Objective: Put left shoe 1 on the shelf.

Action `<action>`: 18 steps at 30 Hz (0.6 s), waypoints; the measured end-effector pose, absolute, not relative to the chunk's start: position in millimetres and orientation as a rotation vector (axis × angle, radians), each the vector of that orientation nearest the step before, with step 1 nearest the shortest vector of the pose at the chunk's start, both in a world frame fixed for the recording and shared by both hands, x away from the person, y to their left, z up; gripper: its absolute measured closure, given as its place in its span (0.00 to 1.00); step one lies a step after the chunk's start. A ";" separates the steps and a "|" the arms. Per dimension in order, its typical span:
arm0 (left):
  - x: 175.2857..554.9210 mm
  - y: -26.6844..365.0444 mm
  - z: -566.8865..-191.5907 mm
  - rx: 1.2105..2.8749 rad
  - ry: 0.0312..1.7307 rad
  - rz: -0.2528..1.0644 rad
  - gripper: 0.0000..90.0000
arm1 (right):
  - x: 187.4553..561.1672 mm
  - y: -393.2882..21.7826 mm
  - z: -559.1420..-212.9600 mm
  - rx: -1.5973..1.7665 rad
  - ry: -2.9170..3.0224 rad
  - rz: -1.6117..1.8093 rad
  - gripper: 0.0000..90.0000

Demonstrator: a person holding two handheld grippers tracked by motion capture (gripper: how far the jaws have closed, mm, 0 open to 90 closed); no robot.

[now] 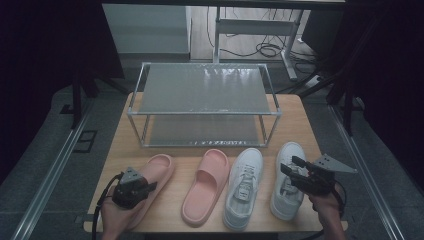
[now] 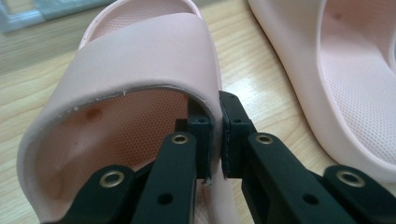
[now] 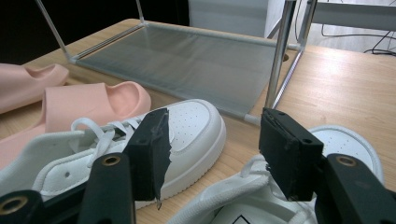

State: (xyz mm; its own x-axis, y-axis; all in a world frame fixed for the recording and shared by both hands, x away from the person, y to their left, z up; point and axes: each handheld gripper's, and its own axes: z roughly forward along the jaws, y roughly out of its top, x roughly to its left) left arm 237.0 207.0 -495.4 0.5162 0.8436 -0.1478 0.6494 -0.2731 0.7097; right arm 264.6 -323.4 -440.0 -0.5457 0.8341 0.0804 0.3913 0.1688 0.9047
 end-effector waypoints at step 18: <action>253.4 207.0 -454.6 1.967 1.170 0.401 0.95 | 265.0 -316.2 -443.5 1.149 2.044 1.348 0.48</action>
State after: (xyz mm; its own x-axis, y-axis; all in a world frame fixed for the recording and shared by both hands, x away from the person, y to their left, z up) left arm 253.4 207.0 -454.6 0.5231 0.8436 -0.1210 0.5916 -0.2572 0.7641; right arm 265.0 -316.2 -443.5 -0.5619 0.8230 0.0840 0.4011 0.1822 0.8978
